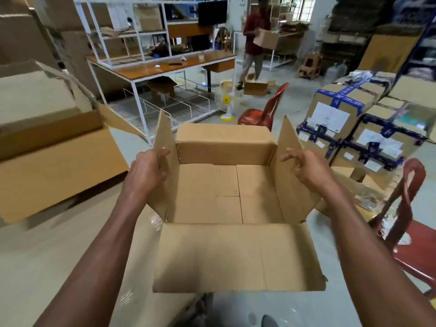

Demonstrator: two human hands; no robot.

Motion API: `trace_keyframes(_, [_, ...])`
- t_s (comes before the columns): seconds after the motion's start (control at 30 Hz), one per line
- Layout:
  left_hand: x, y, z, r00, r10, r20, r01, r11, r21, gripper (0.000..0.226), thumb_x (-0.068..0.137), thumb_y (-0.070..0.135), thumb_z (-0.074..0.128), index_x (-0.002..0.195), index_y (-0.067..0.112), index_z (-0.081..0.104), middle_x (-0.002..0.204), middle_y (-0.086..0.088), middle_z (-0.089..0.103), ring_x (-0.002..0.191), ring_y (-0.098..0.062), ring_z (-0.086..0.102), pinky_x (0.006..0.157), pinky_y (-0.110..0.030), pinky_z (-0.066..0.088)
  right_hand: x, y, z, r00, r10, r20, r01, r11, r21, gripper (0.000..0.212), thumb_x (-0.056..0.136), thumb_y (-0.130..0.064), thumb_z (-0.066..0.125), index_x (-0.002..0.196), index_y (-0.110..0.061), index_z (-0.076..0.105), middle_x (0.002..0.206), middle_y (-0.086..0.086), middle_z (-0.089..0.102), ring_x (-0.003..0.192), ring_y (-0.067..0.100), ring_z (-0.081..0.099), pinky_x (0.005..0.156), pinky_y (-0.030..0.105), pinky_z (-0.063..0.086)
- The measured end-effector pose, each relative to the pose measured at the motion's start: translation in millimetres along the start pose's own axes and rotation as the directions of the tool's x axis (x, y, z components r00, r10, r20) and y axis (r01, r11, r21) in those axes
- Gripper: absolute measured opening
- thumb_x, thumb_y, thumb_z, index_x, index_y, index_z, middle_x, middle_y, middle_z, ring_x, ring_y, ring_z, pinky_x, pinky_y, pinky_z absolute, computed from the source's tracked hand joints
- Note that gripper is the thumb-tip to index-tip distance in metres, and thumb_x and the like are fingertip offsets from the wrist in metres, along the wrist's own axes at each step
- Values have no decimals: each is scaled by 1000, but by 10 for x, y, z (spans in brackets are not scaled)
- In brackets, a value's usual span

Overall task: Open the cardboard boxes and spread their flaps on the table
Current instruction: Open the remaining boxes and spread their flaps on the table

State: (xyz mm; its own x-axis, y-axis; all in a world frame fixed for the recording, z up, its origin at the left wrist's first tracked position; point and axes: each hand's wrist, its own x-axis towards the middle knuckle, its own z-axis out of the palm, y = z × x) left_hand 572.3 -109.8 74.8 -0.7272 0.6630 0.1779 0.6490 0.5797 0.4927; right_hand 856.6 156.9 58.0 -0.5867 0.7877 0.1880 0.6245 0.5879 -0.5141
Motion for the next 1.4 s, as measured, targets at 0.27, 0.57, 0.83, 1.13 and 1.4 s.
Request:
trace_keyframes(0.27, [927,845,592,987,-124,-105,124,992,-9,76,75,-13,59,141,24,60,131,-15,67,114,-36,66,96,-50,56,1731,776,-314,983,-165,74,165,986,16,65,76,21,52,108,-31,73,146,-2,57,134,21,53,100,42,52])
trace_keyframes(0.57, [1986,1291,722,936,-210,-282,221,975,7,72,84,-14,63,146,22,54,141,-7,61,122,-25,64,98,-43,56,3486,738,-276,937,-328,116,321,944,80,64,73,22,50,104,-28,76,143,-3,60,119,23,63,82,35,56])
trace_keyframes(0.83, [3358,1264,520,871,-200,-449,239,970,32,70,82,-14,67,143,19,57,133,-13,66,112,-27,69,95,-46,58,5195,84,-118,889,-458,19,453,883,121,63,80,20,52,110,-31,73,148,-5,54,128,23,55,85,42,58])
trace_keyframes(1.13, [4577,1263,-51,778,-163,-607,257,964,72,68,80,-17,63,139,16,62,134,-10,67,122,-28,64,103,-46,54,6876,-764,7,837,-546,-28,543,823,170,62,83,18,54,114,-32,72,149,-6,53,117,25,62,74,33,55])
trace_keyframes(1.4, [5430,906,-495,671,-219,-709,404,909,101,66,79,-13,69,138,15,62,134,-13,66,116,-26,67,104,-37,51,8138,-1906,616,733,-679,-40,657,691,301,56,84,16,57,115,-28,74,148,3,54,113,26,59,76,32,50])
